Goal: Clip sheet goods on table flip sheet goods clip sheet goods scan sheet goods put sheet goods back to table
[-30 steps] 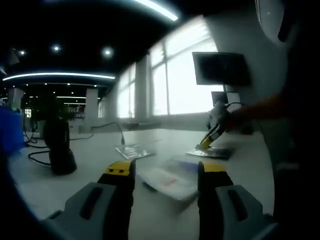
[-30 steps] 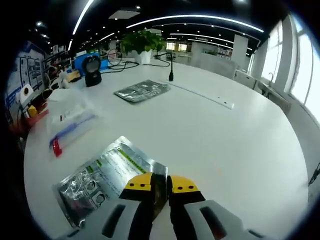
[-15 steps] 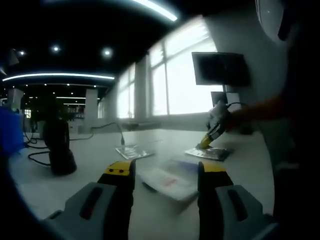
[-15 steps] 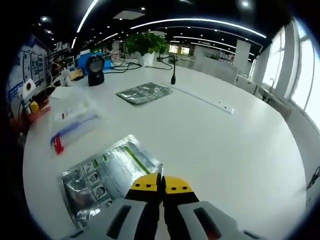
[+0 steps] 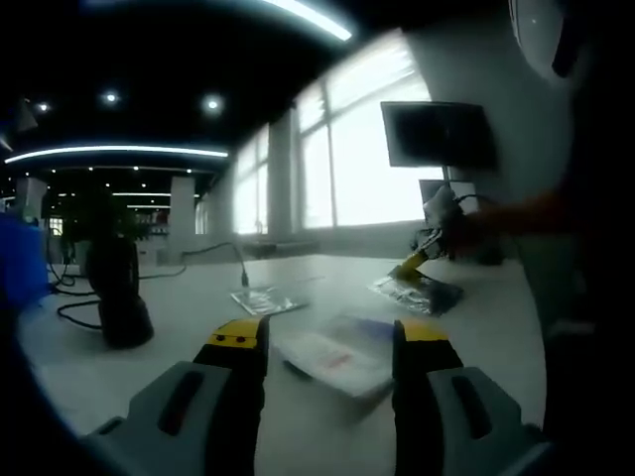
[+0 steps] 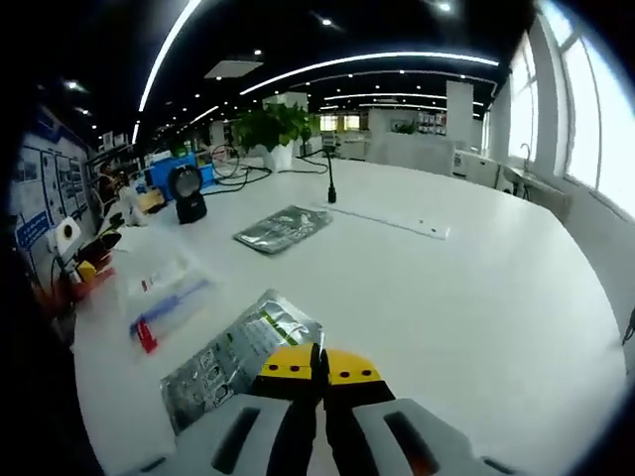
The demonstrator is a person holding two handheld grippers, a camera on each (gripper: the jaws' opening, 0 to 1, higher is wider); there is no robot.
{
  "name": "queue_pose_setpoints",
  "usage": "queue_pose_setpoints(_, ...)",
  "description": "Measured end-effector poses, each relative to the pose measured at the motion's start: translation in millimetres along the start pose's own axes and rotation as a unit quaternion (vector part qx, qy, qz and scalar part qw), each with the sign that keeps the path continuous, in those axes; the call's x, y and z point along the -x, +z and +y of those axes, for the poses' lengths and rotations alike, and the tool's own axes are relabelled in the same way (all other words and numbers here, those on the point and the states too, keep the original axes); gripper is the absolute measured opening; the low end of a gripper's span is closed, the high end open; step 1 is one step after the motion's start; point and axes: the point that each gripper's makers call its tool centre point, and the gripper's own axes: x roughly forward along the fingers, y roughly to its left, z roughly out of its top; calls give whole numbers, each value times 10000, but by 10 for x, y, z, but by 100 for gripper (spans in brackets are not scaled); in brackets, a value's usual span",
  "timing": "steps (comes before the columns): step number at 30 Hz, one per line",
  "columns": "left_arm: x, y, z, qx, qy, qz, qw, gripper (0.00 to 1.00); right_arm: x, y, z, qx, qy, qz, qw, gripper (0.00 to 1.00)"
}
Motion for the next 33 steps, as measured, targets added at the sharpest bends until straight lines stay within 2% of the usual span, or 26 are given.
queue_pose_setpoints(3, 2, 4, -1, 6, -7, -11, 10000, 42, 46, 72, 24, -408, 63, -151, 9990, 0)
queue_pose_setpoints(7, 3, 2, 2, 19, -16, -15, 10000, 42, 135, 168, 30, -509, 19, -223, 9985, 0)
queue_pose_setpoints(9, 3, 2, 5, 22, -15, -20, 10000, 42, 170, 190, 18, -343, -144, -132, 9992, 0)
queue_pose_setpoints(14, 6, 5, 18, 36, 0, -32, 10000, 42, 259, 450, 151, -368, -60, -518, 9980, 0)
queue_pose_setpoints(23, 9, 3, 22, 27, -2, -35, 10000, 42, 342, 817, 318, -593, 84, -1003, 9932, 0)
queue_pose_setpoints(29, 5, 7, 24, 35, 20, -33, 10000, 42, 354, 1003, 371, -718, 107, -1170, 9905, 0)
queue_pose_setpoints(33, 1, 17, -1, 64, -26, -43, 10000, 42, 323, 1098, 406, -574, 64, -1305, 9898, 0)
